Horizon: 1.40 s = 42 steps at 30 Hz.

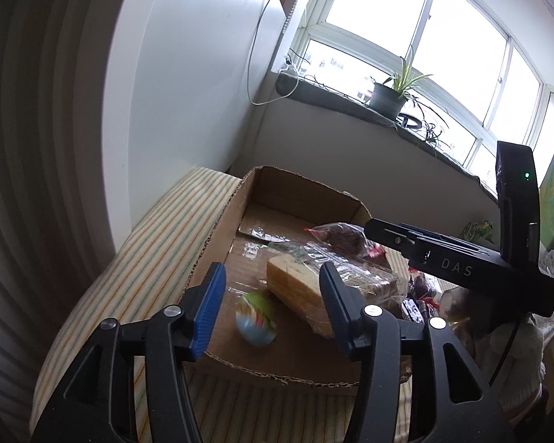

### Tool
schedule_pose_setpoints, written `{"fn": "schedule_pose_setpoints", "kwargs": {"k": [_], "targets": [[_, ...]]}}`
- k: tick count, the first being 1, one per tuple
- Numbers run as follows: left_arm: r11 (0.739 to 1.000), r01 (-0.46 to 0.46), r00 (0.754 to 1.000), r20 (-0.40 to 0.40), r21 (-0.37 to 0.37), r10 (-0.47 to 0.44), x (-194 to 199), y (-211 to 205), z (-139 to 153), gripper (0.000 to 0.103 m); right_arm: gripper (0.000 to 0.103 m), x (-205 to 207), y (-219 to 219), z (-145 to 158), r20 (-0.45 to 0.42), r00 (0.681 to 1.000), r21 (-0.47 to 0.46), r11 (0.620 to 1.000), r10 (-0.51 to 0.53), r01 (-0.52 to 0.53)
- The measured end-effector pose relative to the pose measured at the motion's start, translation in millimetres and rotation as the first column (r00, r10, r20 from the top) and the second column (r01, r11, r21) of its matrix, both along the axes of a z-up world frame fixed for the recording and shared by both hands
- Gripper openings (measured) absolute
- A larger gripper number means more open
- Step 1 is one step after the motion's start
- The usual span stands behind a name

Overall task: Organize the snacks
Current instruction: 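Carry both items into the box and open both grippers, then withdraw both grippers from the box back over the snacks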

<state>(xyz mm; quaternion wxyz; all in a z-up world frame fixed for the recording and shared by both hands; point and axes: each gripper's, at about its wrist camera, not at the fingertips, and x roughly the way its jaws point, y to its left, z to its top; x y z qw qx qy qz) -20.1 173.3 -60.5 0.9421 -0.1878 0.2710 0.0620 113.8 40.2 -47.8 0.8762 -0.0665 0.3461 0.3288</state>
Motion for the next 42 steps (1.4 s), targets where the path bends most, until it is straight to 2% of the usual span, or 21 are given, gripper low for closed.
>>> {"fn": "schedule_pose_setpoints", "kwargs": {"k": [18, 27, 34, 42], "targets": [[0.998, 0.055, 0.998, 0.034, 0.014, -0.055, 2.8, -27.4, 10.5, 0.055, 0.064, -8.9, -43.1, 21.4, 0.029, 0.999, -0.01, 0.999, -0.032, 0.032], [0.986, 0.158, 0.986, 0.048, 0.048, -0.161, 9.2, -73.5, 21.2, 0.055, 0.064, -11.7, -113.6, 26.0, 0.032, 0.993, -0.015, 0.993, -0.115, 0.116], [0.969, 0.239, 0.97, 0.026, 0.066, -0.241, 18.6, -111.2, 19.6, 0.055, 0.064, -6.4, -162.0, 22.8, 0.022, 0.981, -0.013, 0.982, -0.19, 0.191], [0.942, 0.327, 0.945, -0.024, 0.081, -0.326, 33.3, -155.1, 6.7, 0.055, 0.064, -0.9, -212.9, -4.2, -0.052, 0.963, -0.031, 0.965, -0.263, 0.262]]}}
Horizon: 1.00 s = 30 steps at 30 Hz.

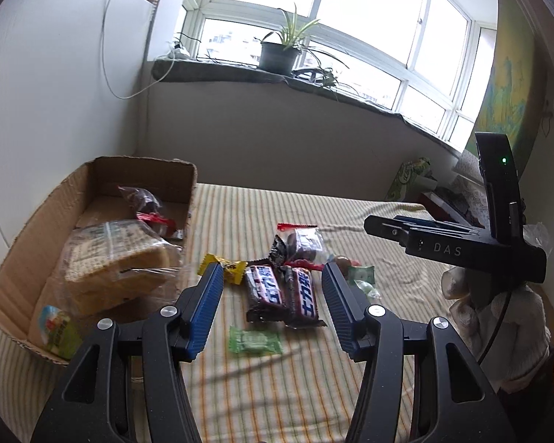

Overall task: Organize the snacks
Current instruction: 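Withdraw both grippers from the box back over the snacks, then grasp a chocolate bar with the left gripper while the right grasps a green candy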

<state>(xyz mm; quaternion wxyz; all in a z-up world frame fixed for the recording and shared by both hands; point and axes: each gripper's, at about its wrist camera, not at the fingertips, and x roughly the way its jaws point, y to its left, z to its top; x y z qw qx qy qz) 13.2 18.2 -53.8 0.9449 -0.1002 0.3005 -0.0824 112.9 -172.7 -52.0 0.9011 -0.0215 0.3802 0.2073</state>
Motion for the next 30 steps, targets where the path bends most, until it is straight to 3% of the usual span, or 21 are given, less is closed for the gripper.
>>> {"fn": "schedule_pose_setpoints", "kwargs": {"k": [7, 10, 14, 30], "targets": [[0.999, 0.048, 0.997, -0.06, 0.013, -0.047, 13.3, -20.5, -16.9, 0.054, 0.064, -2.5, -21.1, -38.1, -0.096, 0.995, -0.017, 1.0, -0.025, 0.023], [0.998, 0.06, 0.995, -0.085, 0.008, -0.059, 20.8, -25.9, -23.3, 0.048, 0.064, -6.3, -21.6, -47.9, -0.102, 0.995, -0.031, 0.999, -0.02, 0.017], [0.996, 0.084, 0.99, -0.116, 0.033, -0.079, 28.6, -35.0, -32.6, 0.041, 0.052, -15.5, -18.9, -53.0, -0.1, 0.995, -0.028, 0.999, 0.018, -0.021], [0.992, 0.107, 0.974, -0.206, 0.067, -0.091, 62.6, -48.3, -53.2, 0.034, 0.05, -13.7, -1.2, -65.9, -0.112, 0.993, -0.094, 0.994, 0.047, -0.058]]}}
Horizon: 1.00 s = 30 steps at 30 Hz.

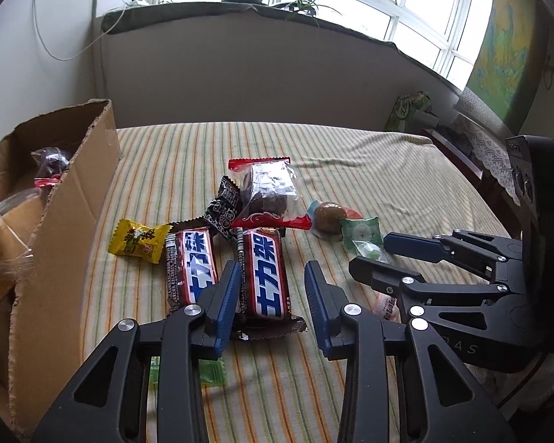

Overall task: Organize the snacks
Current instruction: 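Grasp a chocolate bar with the left gripper while the right grasps a green candy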

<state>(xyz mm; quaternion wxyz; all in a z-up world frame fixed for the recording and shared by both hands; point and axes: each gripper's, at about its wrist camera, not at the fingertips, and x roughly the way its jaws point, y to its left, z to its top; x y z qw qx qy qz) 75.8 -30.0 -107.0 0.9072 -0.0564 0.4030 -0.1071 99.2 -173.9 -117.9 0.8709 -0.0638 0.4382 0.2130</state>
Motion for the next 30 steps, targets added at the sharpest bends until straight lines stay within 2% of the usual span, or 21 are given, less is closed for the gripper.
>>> {"fn": "schedule_pose_setpoints", "kwargs": {"k": [6, 8, 13, 14, 22, 30], "targets": [[1.0, -0.009, 0.999, -0.037, -0.005, 0.009, 4.3, 3.2, -8.8, 0.034, 0.041, -1.3, -1.6, 0.2, -0.002, 1.0, -0.004, 1.0, -0.001, 0.001], [1.0, -0.001, 0.999, -0.043, 0.003, 0.001, 3.5, 1.7, -10.5, 0.028, 0.039, -2.7, -1.6, 0.2, 0.002, 1.0, -0.012, 1.0, 0.0, 0.0], [1.0, 0.002, 0.999, -0.041, -0.013, -0.002, 1.7, 4.9, -10.3, 0.027, 0.031, -6.4, -0.4, 1.7, 0.013, 1.0, -0.023, 1.0, 0.008, -0.007], [1.0, 0.003, 0.999, -0.04, -0.013, -0.003, 1.2, 4.8, -10.4, 0.027, 0.026, -7.2, -0.8, 2.5, 0.015, 1.0, -0.023, 1.0, 0.01, -0.01], [1.0, -0.005, 1.0, -0.021, -0.02, 0.004, -3.7, 7.3, -6.2, 0.027, 0.025, -8.4, -4.3, 5.4, 0.012, 1.0, 0.014, 1.0, 0.009, -0.009], [0.998, -0.006, 0.999, 0.034, -0.055, 0.008, -22.5, 10.5, 13.1, 0.027, 0.025, -21.6, -9.4, 29.2, 0.052, 0.999, 0.084, 0.996, 0.009, -0.014]]}}
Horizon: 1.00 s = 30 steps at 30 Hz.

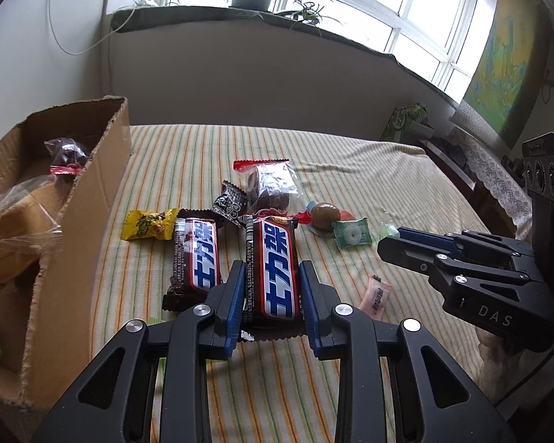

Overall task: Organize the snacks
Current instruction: 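Grasp a chocolate bar with the left gripper while the right grasps a green candy, then carry the chocolate bar and green candy into the box and release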

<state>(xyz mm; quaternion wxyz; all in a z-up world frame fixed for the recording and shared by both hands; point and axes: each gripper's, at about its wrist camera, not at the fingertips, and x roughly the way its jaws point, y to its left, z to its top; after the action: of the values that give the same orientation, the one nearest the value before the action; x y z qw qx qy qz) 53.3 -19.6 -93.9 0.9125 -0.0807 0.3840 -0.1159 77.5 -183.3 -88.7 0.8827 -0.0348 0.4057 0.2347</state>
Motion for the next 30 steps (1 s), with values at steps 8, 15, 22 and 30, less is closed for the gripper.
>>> {"fn": "schedule_pose_setpoints", "kwargs": {"k": [8, 15, 22, 30], "targets": [[0.998, -0.026, 0.994, 0.101, -0.05, 0.031, -24.7, 21.3, 33.1, 0.027, 0.025, -8.0, 30.7, 29.4, 0.053, 0.997, 0.049, 0.998, 0.048, -0.05], [0.994, -0.079, 0.984, 0.151, -0.078, 0.09, -35.6, 47.8, 45.4, 0.027, 0.025, -8.9, 67.1, 45.2, 0.069, 0.993, 0.094, 0.99, 0.094, -0.101], [0.986, -0.146, 0.972, 0.173, -0.077, 0.157, -50.2, 84.1, 48.0, 0.027, 0.025, -12.0, 107.6, 50.1, 0.07, 0.987, 0.104, 0.982, 0.148, -0.155], [0.969, -0.235, 0.953, 0.18, -0.075, 0.245, -59.5, 126.8, 47.4, 0.027, 0.025, -17.1, 148.4, 50.3, 0.072, 0.976, 0.103, 0.972, 0.205, -0.212]]}}
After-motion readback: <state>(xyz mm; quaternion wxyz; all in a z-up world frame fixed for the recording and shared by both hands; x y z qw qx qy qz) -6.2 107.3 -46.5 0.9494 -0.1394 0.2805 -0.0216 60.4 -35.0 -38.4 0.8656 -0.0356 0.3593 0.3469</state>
